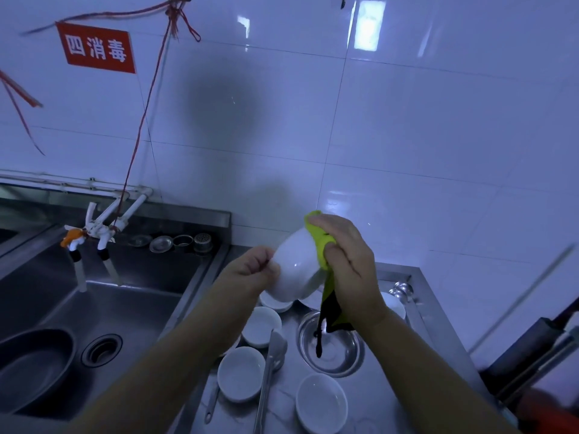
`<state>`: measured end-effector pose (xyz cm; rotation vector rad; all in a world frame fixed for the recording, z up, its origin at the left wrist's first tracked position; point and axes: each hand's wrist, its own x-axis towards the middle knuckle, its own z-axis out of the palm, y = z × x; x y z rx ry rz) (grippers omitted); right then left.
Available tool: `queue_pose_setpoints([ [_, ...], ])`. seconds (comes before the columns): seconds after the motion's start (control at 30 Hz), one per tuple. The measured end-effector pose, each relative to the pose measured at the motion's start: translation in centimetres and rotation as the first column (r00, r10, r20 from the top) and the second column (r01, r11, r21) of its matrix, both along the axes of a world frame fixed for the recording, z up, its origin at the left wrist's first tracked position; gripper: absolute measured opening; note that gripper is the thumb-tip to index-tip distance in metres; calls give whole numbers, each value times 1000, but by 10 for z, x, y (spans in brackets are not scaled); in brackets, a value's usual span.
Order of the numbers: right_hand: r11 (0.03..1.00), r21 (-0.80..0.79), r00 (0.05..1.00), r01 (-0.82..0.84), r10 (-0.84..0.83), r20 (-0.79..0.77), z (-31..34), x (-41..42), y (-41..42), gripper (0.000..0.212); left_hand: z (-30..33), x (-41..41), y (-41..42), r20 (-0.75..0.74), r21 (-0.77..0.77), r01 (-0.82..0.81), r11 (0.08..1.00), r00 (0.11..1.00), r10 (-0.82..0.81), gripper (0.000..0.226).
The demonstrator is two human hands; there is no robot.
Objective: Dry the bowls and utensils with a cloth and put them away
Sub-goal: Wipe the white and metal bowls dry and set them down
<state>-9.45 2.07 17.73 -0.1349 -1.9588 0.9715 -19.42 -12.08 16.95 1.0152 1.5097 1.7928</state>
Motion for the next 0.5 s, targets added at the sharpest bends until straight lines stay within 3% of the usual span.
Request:
queue_pose_setpoints([
  [0.1, 927, 365, 978, -91, 16, 206, 12, 1, 1, 46, 4, -6, -1, -385, -56, -67, 996, 922, 40, 26],
  [0.23, 816, 518, 894, -257, -3, 448, 14, 6, 7, 51, 8, -8, -8, -756, -79, -278, 957, 643, 124, 26],
  [0.33, 701, 666, 906, -256, -67, 418, 0, 8, 13, 39, 3, -8, -11, -920, -27, -306, 952, 379, 96, 31],
  [0.4, 592, 778, 938, -209, -104, 331, -11, 10, 16, 25, -1, -6, -12, -984, 8, -282, 959, 166, 57, 15],
  [0.43, 541, 822, 951, -178, -120, 285, -17, 11, 17, 23, -3, -6, -13, -992, 34, -264, 964, 108, 64, 12],
  [0.47, 504, 852, 961, -143, -136, 242, -22, 13, 18, 26, -5, -6, -16, -987, 48, -238, 970, 140, 83, 13],
  [0.5, 482, 870, 969, -106, -147, 200, -26, 15, 19, 30, -5, -10, -19, -960, 46, -225, 973, 258, 105, 16],
])
